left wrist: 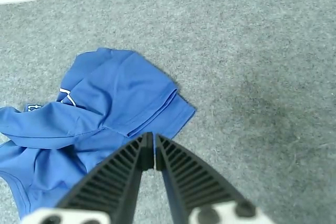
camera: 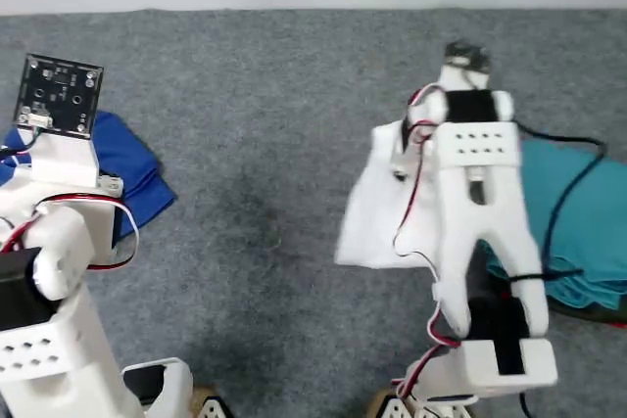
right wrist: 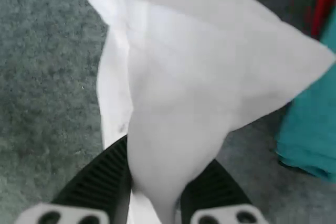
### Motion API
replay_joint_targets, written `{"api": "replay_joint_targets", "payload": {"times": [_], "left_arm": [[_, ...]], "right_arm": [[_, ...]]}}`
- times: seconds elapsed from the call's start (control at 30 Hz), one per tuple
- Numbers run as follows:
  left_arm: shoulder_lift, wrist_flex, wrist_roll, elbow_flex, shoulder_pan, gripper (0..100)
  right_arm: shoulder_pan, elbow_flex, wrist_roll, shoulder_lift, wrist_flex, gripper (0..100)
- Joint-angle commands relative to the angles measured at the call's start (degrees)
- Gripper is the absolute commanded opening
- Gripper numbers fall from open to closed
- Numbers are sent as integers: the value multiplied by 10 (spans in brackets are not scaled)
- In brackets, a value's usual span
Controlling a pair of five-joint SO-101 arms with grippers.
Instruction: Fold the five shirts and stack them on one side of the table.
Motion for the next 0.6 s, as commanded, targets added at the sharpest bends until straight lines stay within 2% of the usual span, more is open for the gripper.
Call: {"api": "replay_joint_targets", "payload": {"times": [0.0, 0.2, 0.57], "left_arm": [[-11, 11, -2, -5, 1, 15], [-11, 11, -1, -5, 2, 15], [-11, 10, 0, -2, 2, 15]], "right_arm": [[43, -92, 34, -45, 75, 8], [134, -141, 101, -71, 96, 8], [250, -147, 256, -118, 88, 8]]}}
